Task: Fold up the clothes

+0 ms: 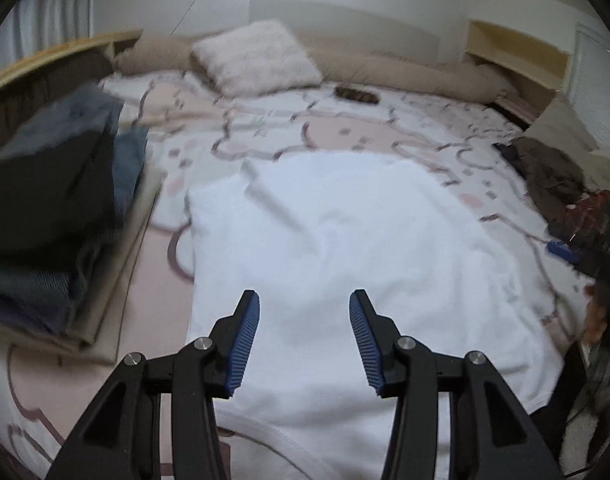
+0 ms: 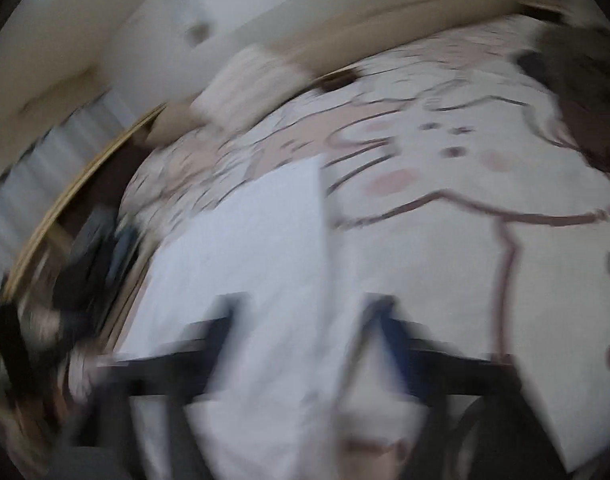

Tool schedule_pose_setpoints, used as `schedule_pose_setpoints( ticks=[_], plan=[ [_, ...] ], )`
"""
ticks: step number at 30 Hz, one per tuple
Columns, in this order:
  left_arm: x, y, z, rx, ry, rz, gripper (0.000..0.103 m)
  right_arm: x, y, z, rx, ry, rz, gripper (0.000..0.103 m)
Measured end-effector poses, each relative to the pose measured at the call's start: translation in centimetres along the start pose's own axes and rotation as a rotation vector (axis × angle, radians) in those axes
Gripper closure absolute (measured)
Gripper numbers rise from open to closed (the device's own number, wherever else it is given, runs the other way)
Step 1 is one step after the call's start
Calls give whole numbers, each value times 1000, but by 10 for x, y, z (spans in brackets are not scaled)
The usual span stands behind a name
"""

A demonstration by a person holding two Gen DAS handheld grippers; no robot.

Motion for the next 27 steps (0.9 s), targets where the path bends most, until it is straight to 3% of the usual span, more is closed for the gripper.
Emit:
schedule_pose_setpoints(
  ticks=[3, 6, 8, 11, 13, 15, 18, 21, 23, 24, 26, 27],
  plan=[
    [-28, -13, 16, -41, 64, -60, 56, 15, -20, -7, -56, 11, 5, 22],
    [-54, -21, 31, -75, 127, -94, 56, 21, -51, 1, -157, 62, 41, 52],
    [-64, -26, 41, -101, 153, -108, 56, 20, -73, 15, -245, 78, 47, 63],
    [-69, -34, 54, -132, 159, -126, 56, 11, -78, 28, -252, 145, 62, 91],
    [-69, -37, 60, -139, 147, -136, 56, 14, -67, 23, -208, 137, 93, 97],
    [-70, -39, 64, -144, 137, -145, 56, 29, -55, 12, -157, 85, 121, 97],
    [-71, -40, 62, -150, 134, -144, 54, 56, -55, 22, -192, 5, 155, 97],
    [-73, -36, 54, -151, 142, -133, 54, 44, -55, 26, -197, 76, 182, 96],
    [-75, -34, 29, -114, 110, -140, 54, 34, -53, 23, -208, 84, 177, 90],
    [-76, -33, 17, -96, 93, -143, 54, 31, -50, 17, -206, 71, 166, 84],
    [-77, -31, -8, -59, 60, -150, 54, 30, -39, 3, -172, 38, 144, 58],
    [-78, -30, -21, -40, 44, -154, 54, 29, -31, -6, -141, 20, 134, 25]
  ],
)
Point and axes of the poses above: each gripper's, at about its wrist camera, not at the fingertips, and y roughly against the way its jaws point, x to its right, z to its underside, the point moved 10 cm from there along -y, roughly the way its jaws point, and after that the axes turned 3 degrees about -x, right-handed, at the moved point
